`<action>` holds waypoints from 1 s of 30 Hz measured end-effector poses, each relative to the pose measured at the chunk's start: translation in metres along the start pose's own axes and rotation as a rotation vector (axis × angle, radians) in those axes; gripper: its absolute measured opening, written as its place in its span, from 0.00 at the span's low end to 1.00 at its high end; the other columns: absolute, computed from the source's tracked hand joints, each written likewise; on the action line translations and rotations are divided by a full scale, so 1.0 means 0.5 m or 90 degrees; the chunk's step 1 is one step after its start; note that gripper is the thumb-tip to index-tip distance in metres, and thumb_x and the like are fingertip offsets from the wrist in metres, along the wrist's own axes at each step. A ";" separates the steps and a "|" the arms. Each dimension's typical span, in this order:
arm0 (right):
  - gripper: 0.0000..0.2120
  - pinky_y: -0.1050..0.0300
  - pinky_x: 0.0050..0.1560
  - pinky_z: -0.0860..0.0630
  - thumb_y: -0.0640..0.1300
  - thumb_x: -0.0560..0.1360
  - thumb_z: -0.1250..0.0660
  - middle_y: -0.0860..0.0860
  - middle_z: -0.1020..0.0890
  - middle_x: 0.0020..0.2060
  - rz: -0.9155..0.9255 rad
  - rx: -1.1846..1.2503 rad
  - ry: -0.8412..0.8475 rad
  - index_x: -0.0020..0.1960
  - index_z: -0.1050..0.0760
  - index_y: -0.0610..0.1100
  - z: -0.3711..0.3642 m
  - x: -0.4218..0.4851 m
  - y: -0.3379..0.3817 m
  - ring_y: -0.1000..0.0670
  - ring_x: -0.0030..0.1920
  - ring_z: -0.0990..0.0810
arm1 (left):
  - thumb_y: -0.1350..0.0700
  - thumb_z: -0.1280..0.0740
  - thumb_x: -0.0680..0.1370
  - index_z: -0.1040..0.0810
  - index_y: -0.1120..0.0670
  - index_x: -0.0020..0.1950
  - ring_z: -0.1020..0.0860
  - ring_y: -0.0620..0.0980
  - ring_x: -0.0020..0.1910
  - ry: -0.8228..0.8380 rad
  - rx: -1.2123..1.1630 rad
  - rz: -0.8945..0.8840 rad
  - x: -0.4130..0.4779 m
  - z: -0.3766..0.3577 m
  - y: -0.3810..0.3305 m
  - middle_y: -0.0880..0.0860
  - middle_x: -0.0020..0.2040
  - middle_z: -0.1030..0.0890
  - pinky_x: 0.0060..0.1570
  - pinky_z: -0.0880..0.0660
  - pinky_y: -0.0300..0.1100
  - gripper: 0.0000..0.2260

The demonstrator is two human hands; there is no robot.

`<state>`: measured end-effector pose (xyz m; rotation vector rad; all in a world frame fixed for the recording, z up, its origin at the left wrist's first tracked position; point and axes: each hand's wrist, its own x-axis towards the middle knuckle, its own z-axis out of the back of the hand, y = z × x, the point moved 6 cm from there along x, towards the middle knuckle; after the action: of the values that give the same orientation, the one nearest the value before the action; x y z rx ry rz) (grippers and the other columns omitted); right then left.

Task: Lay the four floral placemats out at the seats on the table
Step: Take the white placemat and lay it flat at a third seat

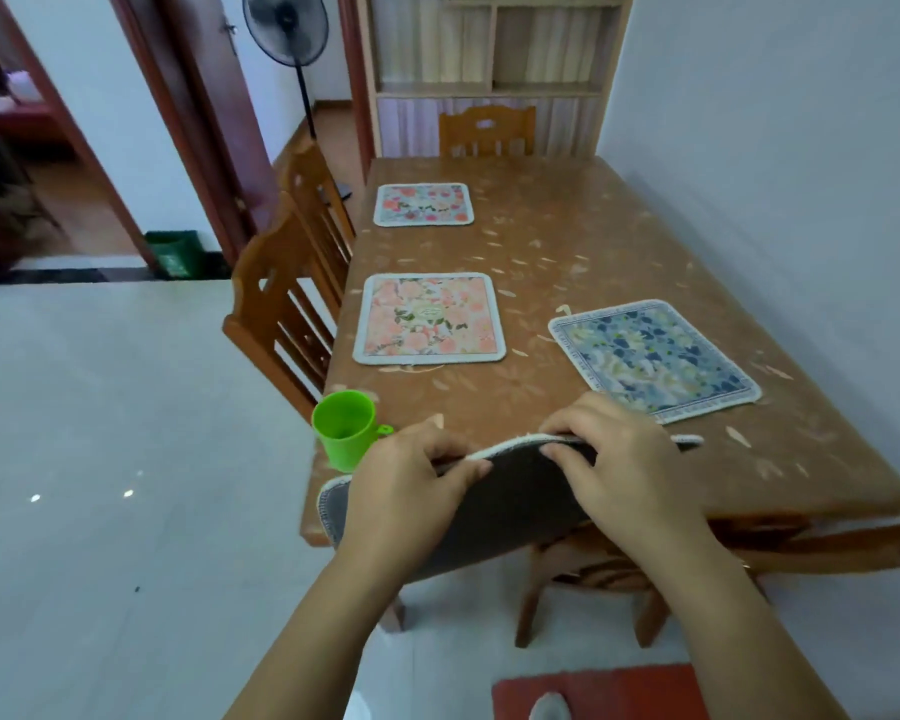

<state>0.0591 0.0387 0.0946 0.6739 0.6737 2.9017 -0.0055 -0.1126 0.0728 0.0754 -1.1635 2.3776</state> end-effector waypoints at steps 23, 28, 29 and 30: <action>0.01 0.70 0.38 0.35 0.43 0.72 0.32 0.56 0.23 0.39 0.229 0.176 0.313 0.42 0.23 0.48 -0.560 0.139 0.599 0.54 0.40 0.26 | 0.54 0.28 0.70 0.19 0.47 0.36 0.21 0.45 0.41 -0.247 0.093 0.352 -0.187 0.539 0.556 0.44 0.37 0.19 0.47 0.25 0.48 0.03; 0.01 0.64 0.39 0.32 0.43 0.72 0.32 0.56 0.23 0.38 0.239 0.223 0.324 0.41 0.23 0.48 -0.678 0.291 0.718 0.55 0.40 0.26 | 0.54 0.29 0.70 0.19 0.48 0.37 0.21 0.46 0.42 -0.286 0.140 0.382 -0.089 0.683 0.658 0.45 0.38 0.19 0.47 0.25 0.48 0.03; 0.01 0.61 0.41 0.31 0.43 0.71 0.32 0.56 0.23 0.38 0.241 0.228 0.325 0.41 0.23 0.48 -0.696 0.321 0.737 0.54 0.41 0.26 | 0.55 0.29 0.70 0.19 0.48 0.37 0.21 0.46 0.42 -0.287 0.149 0.385 -0.067 0.706 0.676 0.45 0.38 0.19 0.47 0.25 0.48 0.03; 0.02 0.60 0.41 0.31 0.43 0.71 0.31 0.56 0.23 0.38 0.243 0.232 0.324 0.40 0.23 0.48 -0.714 0.351 0.753 0.54 0.41 0.26 | 0.55 0.29 0.70 0.19 0.48 0.37 0.21 0.46 0.42 -0.291 0.155 0.385 -0.043 0.728 0.693 0.45 0.38 0.19 0.48 0.25 0.47 0.03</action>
<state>-0.2496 -0.4105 0.0418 0.0681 1.2779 3.3724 -0.2004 -0.5754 0.0461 0.4212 -1.2077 3.1509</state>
